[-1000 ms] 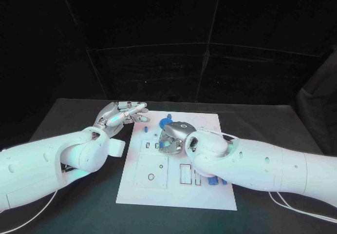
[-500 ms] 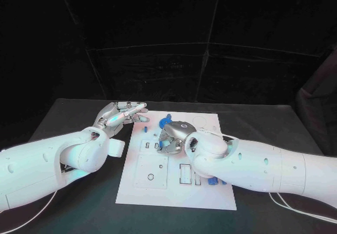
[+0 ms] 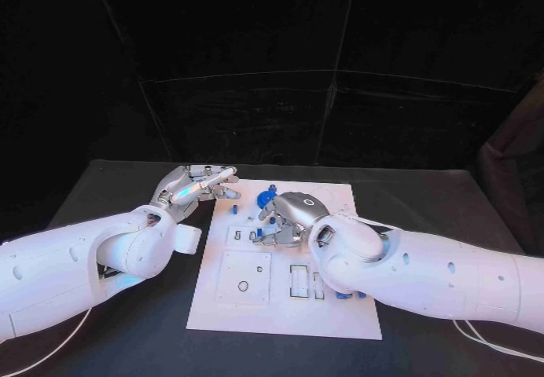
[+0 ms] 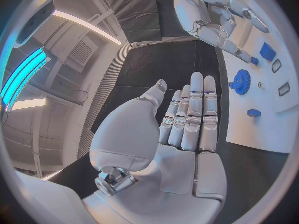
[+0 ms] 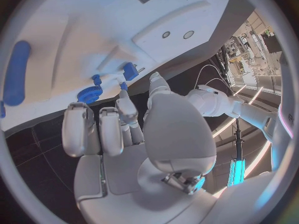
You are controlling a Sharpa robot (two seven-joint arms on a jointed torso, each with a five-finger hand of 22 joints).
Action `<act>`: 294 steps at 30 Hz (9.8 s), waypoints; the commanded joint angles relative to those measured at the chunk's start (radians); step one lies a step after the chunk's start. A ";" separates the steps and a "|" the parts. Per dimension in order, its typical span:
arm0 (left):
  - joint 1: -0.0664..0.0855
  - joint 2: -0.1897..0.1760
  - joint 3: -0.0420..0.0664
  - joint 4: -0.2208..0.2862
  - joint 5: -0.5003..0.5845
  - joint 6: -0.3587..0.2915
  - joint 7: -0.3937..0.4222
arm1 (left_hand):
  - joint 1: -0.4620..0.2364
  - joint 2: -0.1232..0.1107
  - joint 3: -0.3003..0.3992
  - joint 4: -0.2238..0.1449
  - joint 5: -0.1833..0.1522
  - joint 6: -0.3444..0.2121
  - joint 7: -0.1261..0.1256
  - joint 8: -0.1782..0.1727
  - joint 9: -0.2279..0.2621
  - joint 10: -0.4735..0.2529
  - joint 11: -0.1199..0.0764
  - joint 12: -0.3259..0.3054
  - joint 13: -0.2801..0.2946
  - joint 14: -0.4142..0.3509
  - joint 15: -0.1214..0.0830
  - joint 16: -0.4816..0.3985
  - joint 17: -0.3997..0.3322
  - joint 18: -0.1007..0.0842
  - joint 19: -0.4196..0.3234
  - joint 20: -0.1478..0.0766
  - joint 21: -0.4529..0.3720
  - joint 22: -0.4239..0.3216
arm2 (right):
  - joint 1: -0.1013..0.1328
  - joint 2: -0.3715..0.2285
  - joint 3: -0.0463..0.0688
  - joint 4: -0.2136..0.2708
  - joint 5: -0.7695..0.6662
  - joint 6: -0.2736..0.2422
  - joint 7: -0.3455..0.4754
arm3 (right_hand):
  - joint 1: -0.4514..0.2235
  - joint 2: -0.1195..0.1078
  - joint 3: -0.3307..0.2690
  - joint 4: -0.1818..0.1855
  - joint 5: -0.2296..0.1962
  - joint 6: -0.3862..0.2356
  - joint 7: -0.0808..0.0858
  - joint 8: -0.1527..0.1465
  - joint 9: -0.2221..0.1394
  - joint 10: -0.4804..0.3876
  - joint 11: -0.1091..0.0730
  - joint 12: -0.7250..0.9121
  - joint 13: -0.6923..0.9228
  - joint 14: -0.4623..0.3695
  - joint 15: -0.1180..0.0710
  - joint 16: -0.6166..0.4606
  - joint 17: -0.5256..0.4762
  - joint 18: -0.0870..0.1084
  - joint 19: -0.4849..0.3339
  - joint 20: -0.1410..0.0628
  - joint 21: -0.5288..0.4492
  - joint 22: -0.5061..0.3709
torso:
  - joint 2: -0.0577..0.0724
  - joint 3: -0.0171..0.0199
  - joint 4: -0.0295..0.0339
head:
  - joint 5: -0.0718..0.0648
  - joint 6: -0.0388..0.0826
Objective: Assemble the parts on the task board
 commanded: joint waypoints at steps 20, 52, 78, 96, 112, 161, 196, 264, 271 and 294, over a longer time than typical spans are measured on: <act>0.108 0.110 0.001 -0.111 -0.862 0.311 -0.884 | -0.171 0.030 -0.274 0.219 0.012 0.096 -0.136 0.245 0.167 0.160 -0.147 0.715 0.656 0.335 -0.145 1.264 1.214 -0.063 0.403 -0.155 0.819 0.801 | 0.119 -0.383 0.004 0.083 0.797 0.153 0.498 | 0.185 0.106 -0.032 -0.079 0.022 0.015 -0.012 0.033 0.001 -0.193 -0.014 -0.445 -0.399 -0.047 -0.005 -0.420 -0.394 0.094 -0.276 -0.012 -0.329 -0.460 | -0.048 0.0207 -0.0175 | 0.028 -0.016; 0.166 0.398 -0.056 -0.323 -1.033 0.546 -1.097 | -0.178 0.060 -0.386 0.266 0.001 0.024 -0.169 0.474 0.371 0.226 -0.170 1.008 0.964 0.344 -0.166 1.295 1.253 -0.104 0.451 -0.170 1.016 1.088 | 0.130 -0.391 0.004 0.059 0.780 0.162 0.475 | 0.169 0.106 -0.065 -0.069 0.083 0.007 -0.012 0.034 0.001 -0.186 -0.013 -0.452 -0.422 -0.034 -0.005 -0.452 -0.401 0.095 -0.263 -0.013 -0.356 -0.482 | -0.053 0.0230 -0.0194 | 0.042 -0.041; 0.166 0.430 -0.070 -0.337 -1.050 0.596 -1.104 | -0.164 0.080 -0.382 0.257 0.003 0.010 -0.170 0.491 0.394 0.224 -0.171 1.010 0.968 0.344 -0.166 1.295 1.253 -0.107 0.452 -0.170 1.025 1.102 | 0.130 -0.378 0.004 0.037 0.775 0.167 0.461 | 0.171 0.110 -0.073 -0.067 0.112 0.006 -0.012 0.036 0.002 -0.188 -0.014 -0.452 -0.429 -0.031 -0.005 -0.464 -0.402 0.097 -0.262 -0.013 -0.367 -0.492 | -0.053 0.0233 -0.0189 | 0.039 -0.052; 0.166 0.430 -0.072 -0.325 -0.993 0.577 -1.099 | -0.059 0.127 -0.301 0.174 0.004 -0.020 -0.173 0.510 0.430 0.217 -0.174 1.007 0.968 0.344 -0.168 1.295 1.253 -0.106 0.446 -0.171 1.026 1.106 | 0.130 -0.367 0.004 0.015 0.743 0.201 0.418 | 0.171 0.109 -0.077 -0.066 0.117 0.003 -0.012 0.036 0.001 -0.192 -0.013 -0.454 -0.432 -0.033 -0.005 -0.480 -0.414 0.100 -0.272 -0.013 -0.383 -0.513 | -0.053 0.0234 -0.0192 | 0.040 -0.060; 0.165 0.390 -0.072 -0.289 -0.912 0.480 -1.074 | 0.037 0.089 0.059 -0.015 0.008 -0.050 -0.172 0.485 0.445 0.209 -0.173 0.976 0.952 0.344 -0.168 1.295 1.253 -0.106 0.441 -0.175 1.029 1.118 | 0.130 -0.351 0.003 -0.002 0.740 0.208 0.415 | 0.173 0.111 -0.078 -0.066 0.127 0.002 -0.011 0.037 0.001 -0.194 -0.013 -0.455 -0.434 -0.033 -0.005 -0.483 -0.414 0.100 -0.272 -0.013 -0.387 -0.517 | -0.053 0.0231 -0.0175 | 0.041 -0.067; 0.114 0.297 -0.073 -0.194 -1.117 0.350 -1.077 | -0.141 -0.066 0.486 -0.085 0.004 -0.050 -0.173 0.525 0.508 0.231 -0.177 0.979 0.950 0.344 -0.170 1.295 1.253 -0.112 0.453 -0.173 1.046 1.158 | 0.130 -0.354 0.003 -0.007 0.710 0.201 0.411 | 0.168 0.115 -0.082 -0.060 0.131 0.001 -0.011 0.038 0.002 -0.193 -0.012 -0.454 -0.436 -0.032 -0.004 -0.486 -0.413 0.100 -0.272 -0.013 -0.391 -0.519 | -0.052 0.0228 -0.0198 | 0.052 -0.080; 0.113 0.312 -0.073 -0.203 -1.097 0.384 -1.096 | -0.263 -0.081 0.448 -0.003 -0.002 -0.036 -0.177 0.536 0.523 0.231 -0.178 0.972 0.938 0.344 -0.170 1.295 1.253 -0.110 0.448 -0.173 1.039 1.151 | 0.130 -0.351 0.003 -0.010 0.704 0.210 0.407 | 0.169 0.118 -0.082 -0.058 0.134 0.001 -0.011 0.039 0.002 -0.193 -0.013 -0.454 -0.438 -0.031 -0.005 -0.490 -0.414 0.101 -0.271 -0.013 -0.394 -0.523 | -0.052 0.0237 -0.0204 | 0.054 -0.082; 0.198 0.406 0.037 -0.510 -1.043 0.637 -1.051 | -0.301 -0.069 -0.066 0.199 0.000 -0.085 -0.142 0.446 0.469 0.176 -0.148 0.920 0.864 0.344 -0.147 1.295 1.253 -0.097 0.422 -0.153 0.985 1.098 | 0.130 -0.336 0.003 -0.024 0.703 0.207 0.409 | 0.161 0.119 -0.089 -0.051 0.135 0.000 -0.011 0.039 0.002 -0.194 -0.012 -0.452 -0.440 -0.030 -0.004 -0.497 -0.416 0.102 -0.273 -0.012 -0.401 -0.531 | -0.048 0.0225 -0.0213 | 0.056 -0.064; 0.189 0.457 0.026 -0.610 -1.065 0.667 -1.042 | -0.297 -0.058 -0.075 0.204 0.000 -0.081 -0.142 0.442 0.463 0.176 -0.147 0.923 0.865 0.344 -0.146 1.295 1.253 -0.097 0.423 -0.152 0.985 1.100 | 0.130 -0.329 0.003 -0.027 0.703 0.210 0.410 | 0.161 0.119 -0.089 -0.051 0.136 -0.001 -0.011 0.040 0.002 -0.194 -0.012 -0.452 -0.440 -0.030 -0.004 -0.497 -0.416 0.102 -0.273 -0.012 -0.401 -0.530 | -0.048 0.0219 -0.0210 | 0.057 -0.068; 0.153 0.509 0.018 -0.715 -1.115 0.695 -1.011 | -0.286 -0.048 -0.084 0.204 0.000 -0.075 -0.142 0.440 0.457 0.177 -0.147 0.926 0.866 0.344 -0.146 1.295 1.253 -0.098 0.426 -0.151 0.989 1.106 | 0.130 -0.320 0.003 -0.027 0.703 0.209 0.414 | 0.164 0.120 -0.089 -0.051 0.137 -0.003 -0.010 0.039 0.001 -0.194 -0.012 -0.452 -0.441 -0.030 -0.004 -0.498 -0.415 0.102 -0.273 -0.013 -0.403 -0.532 | -0.051 0.0236 -0.0196 | 0.057 -0.072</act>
